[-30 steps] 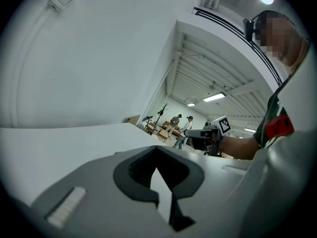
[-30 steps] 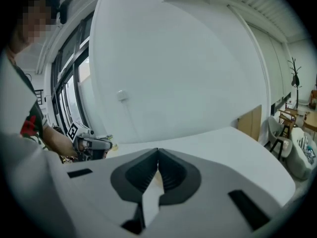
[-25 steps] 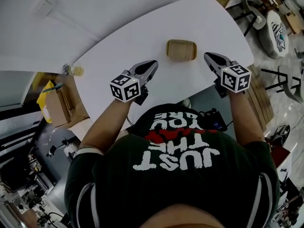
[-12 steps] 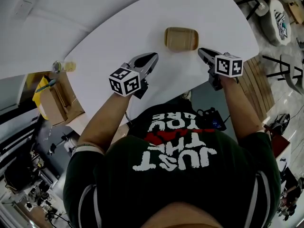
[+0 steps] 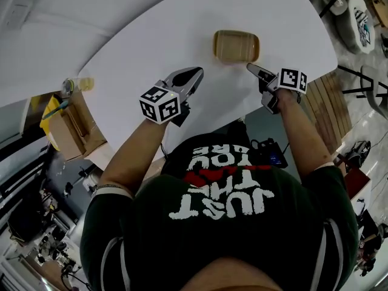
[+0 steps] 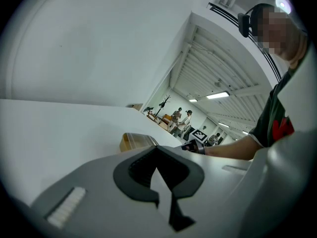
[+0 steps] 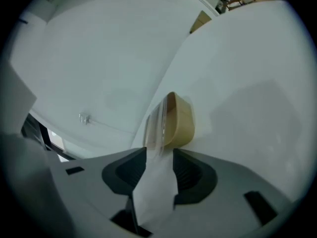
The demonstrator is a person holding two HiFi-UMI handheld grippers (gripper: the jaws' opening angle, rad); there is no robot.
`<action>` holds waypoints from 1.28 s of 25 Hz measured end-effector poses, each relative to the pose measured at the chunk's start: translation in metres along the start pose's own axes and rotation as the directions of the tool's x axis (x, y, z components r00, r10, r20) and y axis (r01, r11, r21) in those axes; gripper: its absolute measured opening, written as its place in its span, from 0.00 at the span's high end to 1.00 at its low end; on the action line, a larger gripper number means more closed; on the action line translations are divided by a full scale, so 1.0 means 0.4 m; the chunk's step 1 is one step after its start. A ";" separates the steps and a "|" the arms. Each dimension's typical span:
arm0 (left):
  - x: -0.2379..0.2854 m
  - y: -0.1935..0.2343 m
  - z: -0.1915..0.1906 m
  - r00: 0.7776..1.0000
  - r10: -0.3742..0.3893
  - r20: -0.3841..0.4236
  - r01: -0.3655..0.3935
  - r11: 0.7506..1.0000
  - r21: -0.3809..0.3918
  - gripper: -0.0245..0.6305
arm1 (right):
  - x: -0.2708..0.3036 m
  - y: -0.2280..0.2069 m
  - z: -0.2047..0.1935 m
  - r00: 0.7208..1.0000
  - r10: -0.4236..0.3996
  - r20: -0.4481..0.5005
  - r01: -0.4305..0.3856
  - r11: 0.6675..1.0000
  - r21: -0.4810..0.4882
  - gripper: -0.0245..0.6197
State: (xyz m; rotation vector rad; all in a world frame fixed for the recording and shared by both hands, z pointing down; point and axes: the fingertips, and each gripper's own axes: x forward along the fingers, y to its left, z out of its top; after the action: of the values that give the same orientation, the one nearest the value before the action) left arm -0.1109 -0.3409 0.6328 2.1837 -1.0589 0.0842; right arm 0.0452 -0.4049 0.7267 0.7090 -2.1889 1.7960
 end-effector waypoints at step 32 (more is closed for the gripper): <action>0.001 0.020 0.057 0.999 0.013 0.043 -0.013 1.000 -0.010 0.96 | -0.092 0.134 0.109 0.937 0.317 0.144 -0.328 0.942 0.063 0.91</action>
State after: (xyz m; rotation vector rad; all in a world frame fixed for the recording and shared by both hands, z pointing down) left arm -0.1214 -0.3586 0.6204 2.1790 -1.0954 0.0378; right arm 0.0559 -0.4315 0.6540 0.5209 -2.4463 2.0646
